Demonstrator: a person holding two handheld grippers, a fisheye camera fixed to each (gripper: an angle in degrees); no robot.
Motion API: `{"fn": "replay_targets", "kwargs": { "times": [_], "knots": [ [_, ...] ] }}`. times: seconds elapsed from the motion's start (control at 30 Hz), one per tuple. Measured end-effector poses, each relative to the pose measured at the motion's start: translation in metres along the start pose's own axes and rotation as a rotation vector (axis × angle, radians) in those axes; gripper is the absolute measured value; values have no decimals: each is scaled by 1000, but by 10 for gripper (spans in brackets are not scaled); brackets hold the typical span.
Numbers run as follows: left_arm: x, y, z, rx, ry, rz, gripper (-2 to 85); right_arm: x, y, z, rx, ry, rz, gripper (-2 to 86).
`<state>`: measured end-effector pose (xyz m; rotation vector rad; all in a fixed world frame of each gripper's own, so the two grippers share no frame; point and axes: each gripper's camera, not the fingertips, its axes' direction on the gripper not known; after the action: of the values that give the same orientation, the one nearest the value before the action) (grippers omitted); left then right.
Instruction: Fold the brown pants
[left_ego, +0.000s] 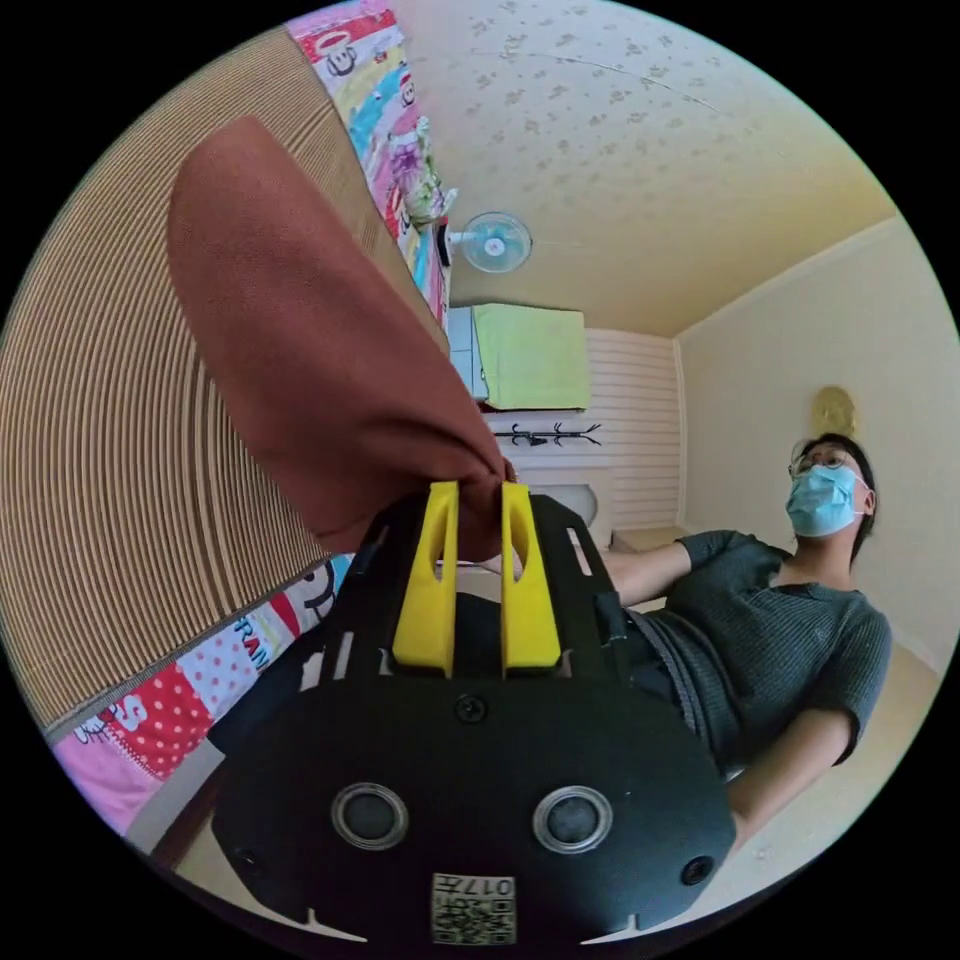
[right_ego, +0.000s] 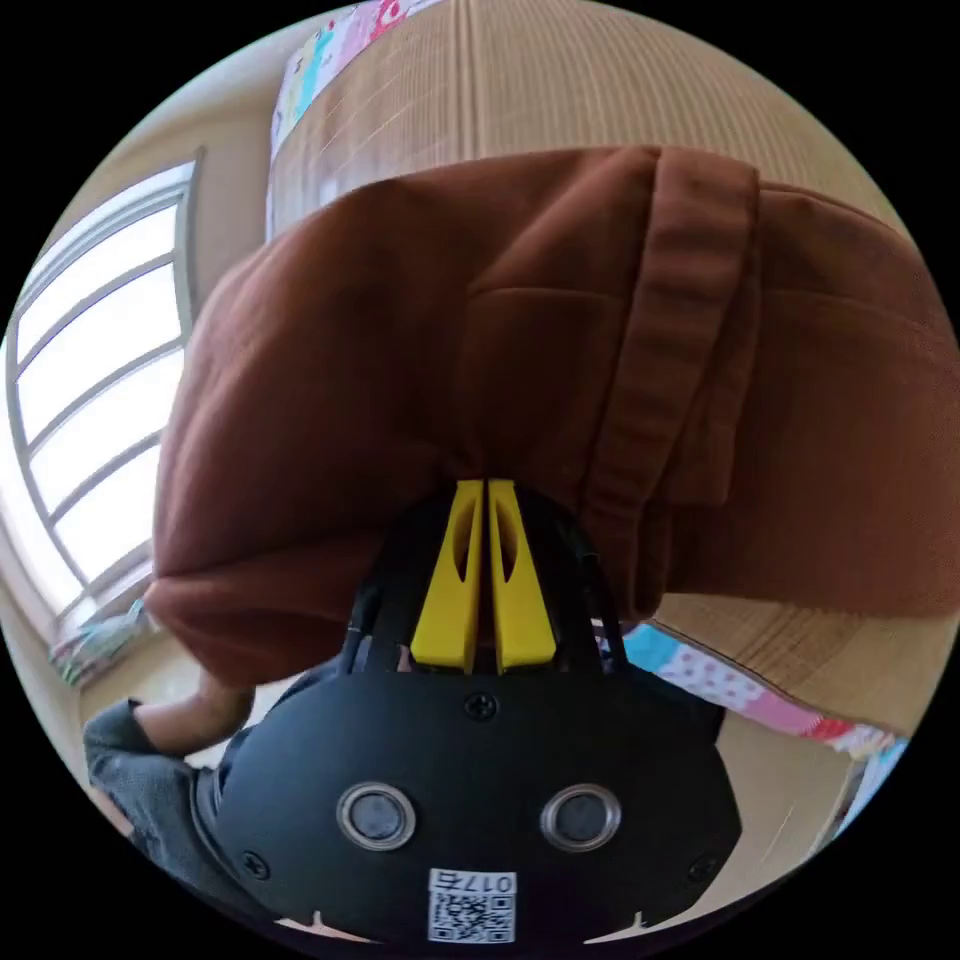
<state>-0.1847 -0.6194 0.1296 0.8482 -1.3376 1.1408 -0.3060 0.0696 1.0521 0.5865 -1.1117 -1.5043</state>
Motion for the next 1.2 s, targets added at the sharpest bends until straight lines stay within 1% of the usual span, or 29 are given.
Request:
{"fn": "replay_targets", "kwargs": {
  "times": [0.03,0.07,0.1,0.13,0.17,0.23,0.3,0.37,0.5,0.53,0.57,0.6,0.67,0.73,0.8,0.83,0.87,0.9,0.97,1.0,1.03,1.07,1.13,1.2],
  "knots": [
    [16,-6,6,-30,-28,52,8,-11,-3,13,-60,-91,-60,4],
    [30,-14,14,-48,-15,107,2,-24,-2,20,-102,-196,-129,4],
    [37,-18,21,-70,14,147,-1,-30,-1,22,-113,-251,-165,4],
    [46,-27,39,-121,4,181,-3,-39,2,20,-118,-368,-223,5],
    [49,-36,51,-103,-83,187,-5,-40,5,12,-101,-476,-239,5],
    [41,-49,76,-155,-181,194,-7,-27,10,-2,-56,-542,-167,6],
    [21,-62,104,-258,-241,162,-7,0,21,-19,1,-566,-82,6],
    [1,-69,139,-366,-304,168,-6,45,43,-44,62,-576,48,6],
    [-18,-61,195,-510,-380,211,6,112,97,-96,231,-615,167,8],
    [-24,-56,214,-543,-397,223,20,132,119,-111,276,-600,213,8],
    [-34,-50,231,-563,-424,185,41,150,142,-125,310,-578,267,9],
    [-39,-47,239,-580,-427,171,50,158,154,-130,325,-569,296,10],
    [-51,-32,265,-709,-399,201,69,179,201,-151,399,-558,400,14],
    [-56,-22,267,-754,-410,229,78,183,229,-166,466,-577,429,21],
    [-61,-19,251,-719,-467,235,88,178,247,-178,534,-621,412,36],
    [-65,-20,230,-650,-516,230,93,170,251,-185,565,-653,376,53],
    [-69,-22,203,-541,-577,209,99,159,249,-192,582,-671,337,74],
    [-72,-23,187,-476,-610,187,104,153,246,-195,583,-674,321,92],
    [-92,-25,117,-188,-710,35,127,123,222,-205,544,-663,275,167],
    [-98,-24,100,-116,-723,-8,134,115,213,-207,525,-659,264,187],
    [-112,-23,68,3,-740,-84,149,97,194,-209,481,-653,234,207],
    [-129,-22,43,81,-750,-159,165,78,174,-210,435,-646,199,219],
    [-161,-24,18,113,-730,-264,188,48,145,-208,368,-626,154,222],
    [-197,-27,8,64,-687,-344,200,18,119,-200,280,-602,127,210]
  ]
}}
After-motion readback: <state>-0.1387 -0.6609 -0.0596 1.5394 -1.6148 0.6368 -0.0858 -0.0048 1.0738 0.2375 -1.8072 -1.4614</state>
